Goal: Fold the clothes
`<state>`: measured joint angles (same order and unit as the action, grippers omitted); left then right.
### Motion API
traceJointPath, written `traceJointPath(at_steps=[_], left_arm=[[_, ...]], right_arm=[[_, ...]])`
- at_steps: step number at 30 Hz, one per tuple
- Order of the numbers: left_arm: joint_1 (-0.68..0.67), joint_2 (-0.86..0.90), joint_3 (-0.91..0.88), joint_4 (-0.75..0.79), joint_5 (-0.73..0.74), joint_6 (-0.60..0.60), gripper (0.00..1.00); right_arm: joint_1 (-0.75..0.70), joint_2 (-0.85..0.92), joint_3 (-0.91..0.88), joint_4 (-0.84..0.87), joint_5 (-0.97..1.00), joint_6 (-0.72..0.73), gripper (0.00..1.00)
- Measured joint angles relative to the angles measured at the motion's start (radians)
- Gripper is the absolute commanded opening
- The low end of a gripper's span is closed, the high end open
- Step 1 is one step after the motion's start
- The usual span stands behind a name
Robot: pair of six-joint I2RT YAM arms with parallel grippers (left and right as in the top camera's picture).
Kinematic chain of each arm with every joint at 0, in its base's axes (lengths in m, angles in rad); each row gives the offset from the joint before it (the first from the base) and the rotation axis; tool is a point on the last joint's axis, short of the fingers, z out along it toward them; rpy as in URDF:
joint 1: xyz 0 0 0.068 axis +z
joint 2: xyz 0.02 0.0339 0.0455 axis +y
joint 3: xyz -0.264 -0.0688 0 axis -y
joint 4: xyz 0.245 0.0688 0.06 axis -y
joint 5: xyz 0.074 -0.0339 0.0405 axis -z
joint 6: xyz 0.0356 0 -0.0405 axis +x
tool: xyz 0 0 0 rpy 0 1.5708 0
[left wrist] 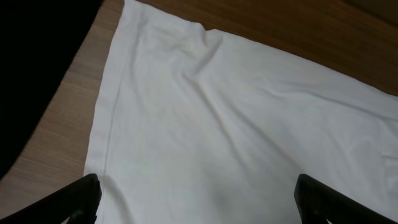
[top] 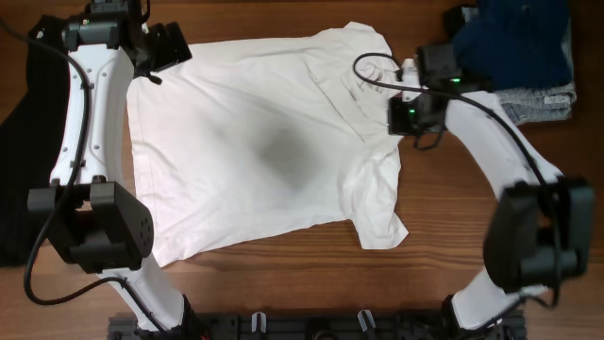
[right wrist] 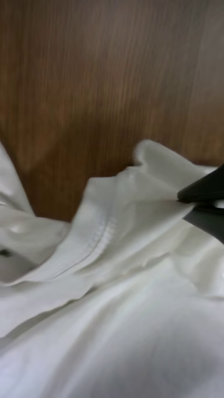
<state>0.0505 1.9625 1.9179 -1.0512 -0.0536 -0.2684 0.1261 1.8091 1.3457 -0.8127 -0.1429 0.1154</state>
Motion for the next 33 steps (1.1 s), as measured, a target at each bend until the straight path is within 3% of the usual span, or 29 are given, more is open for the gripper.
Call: traceJointPath(at_steps=[10, 12, 14, 16, 19, 26, 33], left_arm=[[0.0, 0.0, 0.0, -0.016, 0.0, 0.0, 1.0], [0.0, 0.0, 0.0, -0.015, 0.0, 0.0, 1.0], [0.0, 0.0, 0.0, -0.015, 0.0, 0.0, 1.0], [0.0, 0.0, 0.0, -0.016, 0.0, 0.0, 1.0], [0.0, 0.0, 0.0, -0.016, 0.0, 0.0, 1.0], [0.0, 0.0, 0.0, -0.017, 0.0, 0.0, 1.0], [0.0, 0.0, 0.0, -0.018, 0.0, 0.0, 1.0]], right_arm=[[-0.143, -0.033, -0.008, -0.217, 0.085, 0.016, 0.09], [-0.158, -0.033, -0.017, -0.26, 0.089, 0.016, 0.22], [-0.166, -0.033, -0.022, -0.283, 0.093, 0.014, 0.43], [-0.166, -0.033, -0.024, -0.27, 0.091, 0.019, 0.52], [-0.166, -0.033, -0.025, -0.161, 0.065, 0.002, 0.57], [-0.166, -0.027, -0.005, 0.277, -0.082, -0.024, 0.56], [-0.096, 0.177, 0.019, 0.426, -0.142, -0.027, 0.56]])
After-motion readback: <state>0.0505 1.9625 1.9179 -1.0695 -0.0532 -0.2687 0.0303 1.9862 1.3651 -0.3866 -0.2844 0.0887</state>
